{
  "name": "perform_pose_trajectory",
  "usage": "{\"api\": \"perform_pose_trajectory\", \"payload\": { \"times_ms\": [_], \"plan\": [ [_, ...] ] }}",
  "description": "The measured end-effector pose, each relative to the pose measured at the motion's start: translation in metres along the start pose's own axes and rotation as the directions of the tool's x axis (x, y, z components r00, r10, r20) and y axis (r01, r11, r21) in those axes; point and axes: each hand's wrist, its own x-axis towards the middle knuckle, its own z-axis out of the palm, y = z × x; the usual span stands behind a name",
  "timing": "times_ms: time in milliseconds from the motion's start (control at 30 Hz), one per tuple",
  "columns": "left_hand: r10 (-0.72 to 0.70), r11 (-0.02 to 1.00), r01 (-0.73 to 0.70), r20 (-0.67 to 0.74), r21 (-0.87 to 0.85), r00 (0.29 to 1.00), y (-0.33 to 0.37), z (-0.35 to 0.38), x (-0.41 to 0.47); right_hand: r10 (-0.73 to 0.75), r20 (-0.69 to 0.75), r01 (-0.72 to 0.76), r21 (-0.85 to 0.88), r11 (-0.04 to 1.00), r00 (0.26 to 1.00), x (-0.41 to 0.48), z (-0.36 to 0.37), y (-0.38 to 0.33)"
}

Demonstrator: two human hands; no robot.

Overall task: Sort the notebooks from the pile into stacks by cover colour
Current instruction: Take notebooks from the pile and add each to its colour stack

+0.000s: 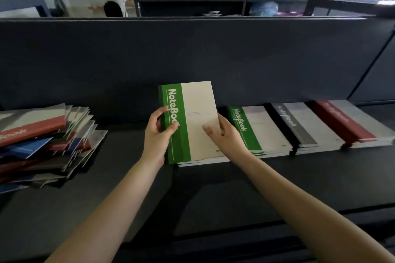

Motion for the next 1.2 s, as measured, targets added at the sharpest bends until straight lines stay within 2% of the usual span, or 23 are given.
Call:
{"api": "perform_pose_trajectory", "payload": {
  "times_ms": [167,233,333,433,533,600,700,800,900,1033,1200],
  "plan": [
    [-0.015,1.000,0.014,0.140,0.008,0.990,-0.006,0.035,0.004,0.017,-0.120,-0.015,0.019,1.000,0.993,-0.007,-0.041,0.010],
    [-0.034,0.997,0.022,0.177,0.072,0.984,-0.009,0.047,0.007,0.037,-0.185,-0.034,0.020,0.999,0.982,-0.010,-0.059,0.013],
    [-0.043,0.958,-0.014,0.192,0.288,0.980,-0.016,0.063,0.011,0.073,-0.298,-0.084,-0.024,0.996,0.952,-0.010,-0.088,0.023],
    [-0.013,0.825,-0.170,0.320,0.539,0.947,-0.028,0.078,0.013,0.125,-0.352,-0.151,-0.045,0.988,0.927,-0.010,-0.114,0.035],
    [-0.095,0.617,-0.334,0.489,0.713,0.867,-0.049,0.091,0.015,0.116,-0.357,-0.178,-0.145,0.973,0.927,-0.011,-0.128,0.042],
    [-0.158,0.471,-0.383,0.503,0.795,0.850,-0.063,0.092,0.016,0.124,-0.367,-0.219,-0.229,0.949,0.922,-0.013,-0.131,0.046],
    [-0.148,0.285,-0.456,0.509,0.843,0.848,-0.074,0.092,0.014,0.146,-0.343,-0.266,-0.336,0.903,0.928,-0.011,-0.128,0.057],
    [-0.203,0.225,-0.446,0.489,0.866,0.848,-0.074,0.094,0.011,0.150,-0.317,-0.278,-0.411,0.868,0.936,-0.006,-0.124,0.063],
    [-0.186,0.163,-0.475,0.500,0.865,0.846,-0.079,0.092,0.010,0.135,-0.289,-0.273,-0.518,0.811,0.948,0.003,-0.122,0.065],
    [-0.183,0.145,-0.461,0.482,0.875,0.857,-0.080,0.092,0.007,0.177,-0.191,-0.259,-0.662,0.703,0.966,0.014,-0.119,0.072],
    [-0.177,0.116,-0.456,0.471,0.882,0.864,-0.079,0.094,0.005,0.232,-0.142,-0.253,-0.778,0.576,0.962,0.019,-0.117,0.069]
  ]
}}
